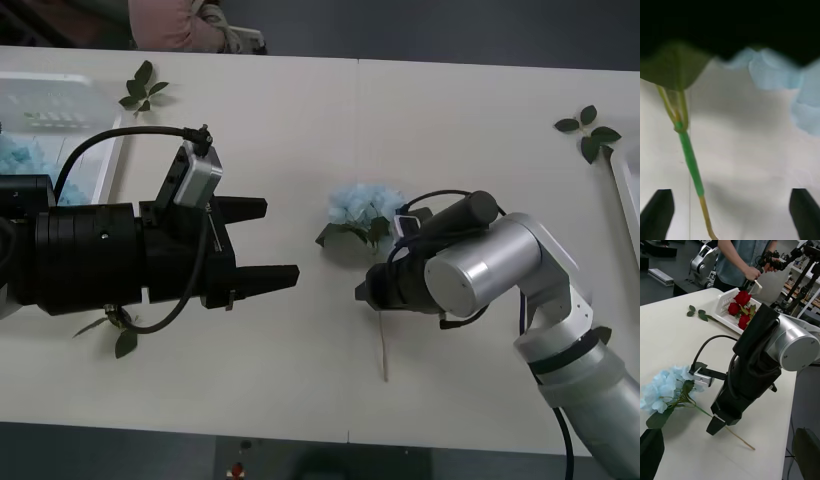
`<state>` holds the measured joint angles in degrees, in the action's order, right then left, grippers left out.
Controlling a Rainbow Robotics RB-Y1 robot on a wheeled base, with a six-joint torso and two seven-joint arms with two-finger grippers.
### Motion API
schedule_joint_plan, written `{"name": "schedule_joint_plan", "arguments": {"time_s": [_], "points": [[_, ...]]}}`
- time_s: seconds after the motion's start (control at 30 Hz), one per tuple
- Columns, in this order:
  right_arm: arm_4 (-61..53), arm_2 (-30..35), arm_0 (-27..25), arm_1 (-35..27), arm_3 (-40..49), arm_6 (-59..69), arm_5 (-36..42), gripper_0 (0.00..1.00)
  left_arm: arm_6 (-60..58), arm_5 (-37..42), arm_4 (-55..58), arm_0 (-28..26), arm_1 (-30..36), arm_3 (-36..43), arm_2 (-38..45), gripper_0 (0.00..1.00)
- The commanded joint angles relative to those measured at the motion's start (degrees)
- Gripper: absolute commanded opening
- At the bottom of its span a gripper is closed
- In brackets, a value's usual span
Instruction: Put the red flowers into the right box and the blue flowers into the left box
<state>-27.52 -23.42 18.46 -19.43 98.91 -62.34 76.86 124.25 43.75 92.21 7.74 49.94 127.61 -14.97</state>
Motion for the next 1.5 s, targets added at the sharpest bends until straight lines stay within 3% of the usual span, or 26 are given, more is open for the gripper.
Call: {"name": "schedule_joint_plan", "arguments": {"time_s": [0.03, 0.07, 0.7, 0.93, 1.1, 1.3, 1.5], "points": [[0.9, -1.0, 0.8, 0.4, 1.3, 3.4, -1.0, 0.03, 2.3, -0.6, 0.5, -0.2, 0.5, 1.9, -0.4, 1.00], [0.9, -1.2, 0.8, 0.4, 1.1, 3.5, -1.4, 0.00, 2.3, -0.6, 0.5, -0.2, 0.5, 1.9, -0.4, 1.00], [-0.2, -0.6, 0.7, -1.6, 3.0, 4.5, -7.0, 0.00, 2.3, -0.6, 0.5, -0.2, 0.5, 1.9, -0.4, 1.00], [-11.2, 8.2, -2.3, -5.4, 10.9, 1.3, -7.0, 0.00, 2.3, -0.6, 0.5, -0.2, 0.5, 1.9, -0.4, 1.00], [-23.6, 18.1, -4.9, -6.8, 14.0, -11.0, -4.8, 0.00, 2.3, -0.6, 0.5, -0.2, 0.5, 1.9, -0.4, 1.00], [-36.7, 32.3, -5.7, -6.6, 14.8, -32.1, 4.6, 0.00, 2.3, -0.6, 0.5, -0.2, 0.5, 1.9, -0.4, 1.00], [-47.6, 37.7, -5.0, -6.1, 14.8, -42.7, 6.1, 0.00, 2.3, -0.6, 0.5, -0.2, 0.5, 1.9, -0.4, 1.00]]}}
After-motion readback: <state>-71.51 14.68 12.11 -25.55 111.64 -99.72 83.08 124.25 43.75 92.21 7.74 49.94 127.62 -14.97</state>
